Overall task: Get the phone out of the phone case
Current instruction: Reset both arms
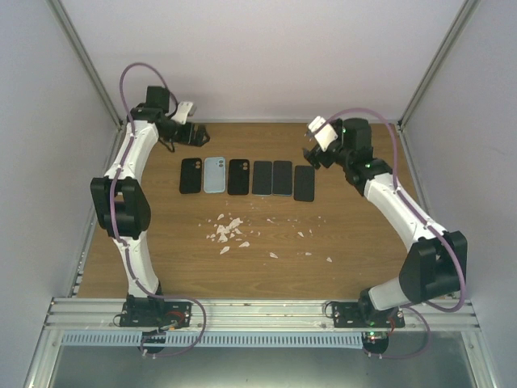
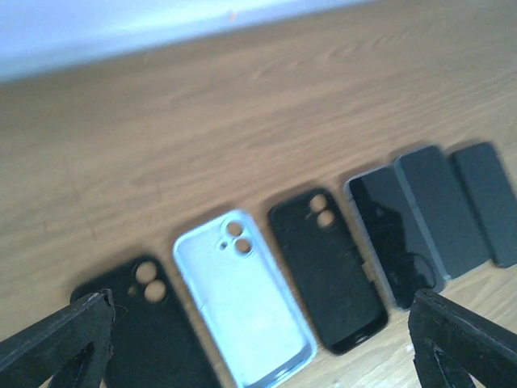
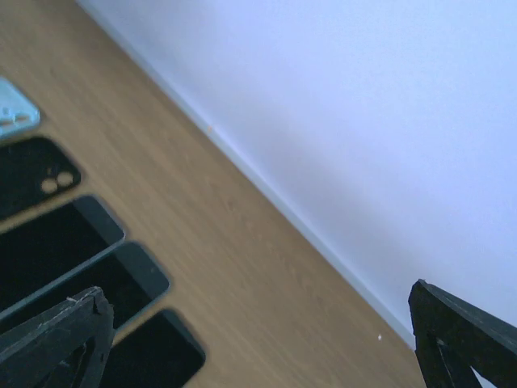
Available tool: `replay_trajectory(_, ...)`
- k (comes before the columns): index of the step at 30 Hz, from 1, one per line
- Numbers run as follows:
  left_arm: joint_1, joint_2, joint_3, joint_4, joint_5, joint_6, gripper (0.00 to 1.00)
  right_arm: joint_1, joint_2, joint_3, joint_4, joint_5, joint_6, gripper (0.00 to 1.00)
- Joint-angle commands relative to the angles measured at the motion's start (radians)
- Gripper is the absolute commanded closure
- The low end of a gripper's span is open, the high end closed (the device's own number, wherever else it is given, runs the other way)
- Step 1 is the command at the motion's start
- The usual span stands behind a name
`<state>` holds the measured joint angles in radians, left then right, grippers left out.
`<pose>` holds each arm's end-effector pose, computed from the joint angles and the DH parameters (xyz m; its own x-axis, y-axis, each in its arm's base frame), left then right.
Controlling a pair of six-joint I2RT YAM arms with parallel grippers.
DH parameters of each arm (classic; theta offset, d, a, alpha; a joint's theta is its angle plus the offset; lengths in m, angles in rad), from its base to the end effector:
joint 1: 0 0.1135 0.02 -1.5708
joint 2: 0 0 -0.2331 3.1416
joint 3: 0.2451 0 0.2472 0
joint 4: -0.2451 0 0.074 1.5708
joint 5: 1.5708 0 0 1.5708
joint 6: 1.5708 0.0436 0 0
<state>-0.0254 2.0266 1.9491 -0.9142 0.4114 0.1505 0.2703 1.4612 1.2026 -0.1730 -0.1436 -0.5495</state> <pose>0.4281 -0.0283 0.2687 -0.7909 0.1576 -0.5913 0.3648 0.8972 -0.2489 0.3338 0.0990 0.2929 -0.1404 -0.5752 -0.8059 -0.5427 0.7254 -0.4233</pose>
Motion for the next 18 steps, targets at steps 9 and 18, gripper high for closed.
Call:
replay_trajectory(9, -0.012, -0.239, 0.020, 0.205, 0.045, -0.206, 0.01, -0.168, 0.042, 0.270, -0.143, -0.248, 0.308, 0.00)
replay_trajectory(18, 0.122, -0.374, -0.101, 0.347, 0.042, -0.228, 0.01, -0.396, -0.029, 0.239, -0.152, -0.387, 0.436, 0.00)
